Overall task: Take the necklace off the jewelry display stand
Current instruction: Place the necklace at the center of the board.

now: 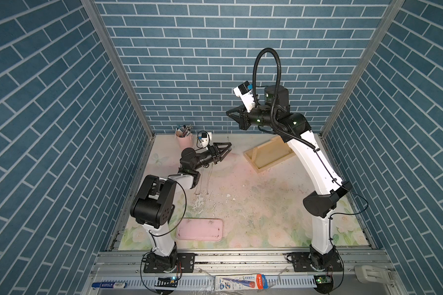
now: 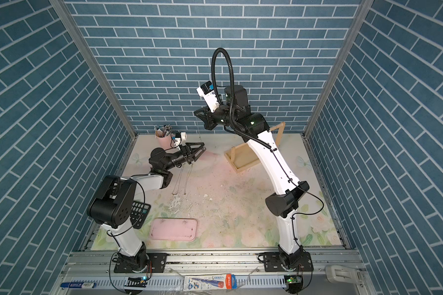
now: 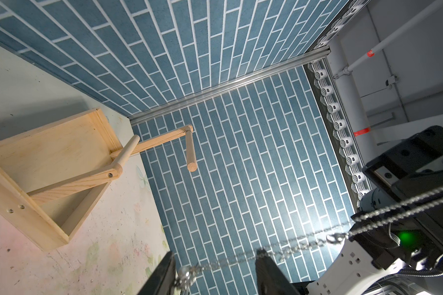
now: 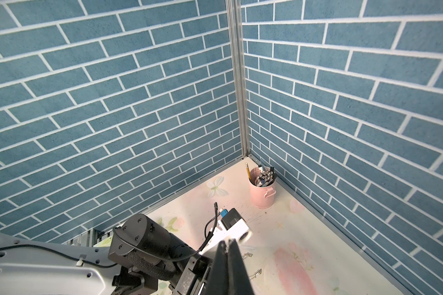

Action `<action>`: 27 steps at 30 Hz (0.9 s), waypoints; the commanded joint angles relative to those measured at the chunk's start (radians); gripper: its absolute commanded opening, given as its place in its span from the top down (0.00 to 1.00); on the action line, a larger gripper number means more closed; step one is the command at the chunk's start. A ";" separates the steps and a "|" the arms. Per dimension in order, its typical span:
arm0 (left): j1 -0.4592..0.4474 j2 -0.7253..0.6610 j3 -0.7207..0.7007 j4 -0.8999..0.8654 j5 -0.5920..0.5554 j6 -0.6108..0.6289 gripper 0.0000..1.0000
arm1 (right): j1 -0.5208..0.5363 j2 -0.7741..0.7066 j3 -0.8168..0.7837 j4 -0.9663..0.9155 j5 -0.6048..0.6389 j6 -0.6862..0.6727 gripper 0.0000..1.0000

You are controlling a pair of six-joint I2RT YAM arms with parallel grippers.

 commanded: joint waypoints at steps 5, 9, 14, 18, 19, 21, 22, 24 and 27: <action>-0.009 0.007 0.003 0.030 0.013 0.017 0.51 | 0.010 0.019 0.042 -0.013 -0.008 -0.036 1.00; -0.011 0.008 0.004 0.030 0.013 0.017 0.51 | 0.011 0.028 0.063 -0.020 -0.005 -0.037 1.00; -0.011 0.009 0.005 0.031 0.014 0.018 0.52 | 0.011 0.030 0.067 -0.022 -0.003 -0.037 1.00; -0.012 0.008 0.005 0.032 0.013 0.016 0.53 | 0.011 0.029 0.067 -0.022 -0.002 -0.039 1.00; -0.012 0.009 0.005 0.031 0.013 0.017 0.53 | 0.012 0.028 0.067 -0.022 -0.002 -0.039 1.00; -0.014 0.010 0.005 0.032 0.014 0.017 0.53 | 0.012 0.029 0.068 -0.022 -0.002 -0.039 1.00; -0.013 0.010 0.005 0.032 0.014 0.016 0.53 | 0.012 0.029 0.067 -0.023 -0.001 -0.039 1.00; -0.014 0.010 0.005 0.031 0.013 0.016 0.54 | 0.011 0.029 0.067 -0.025 -0.001 -0.041 1.00; -0.014 0.012 0.005 0.031 0.013 0.015 0.55 | 0.011 0.027 0.067 -0.026 0.001 -0.043 1.00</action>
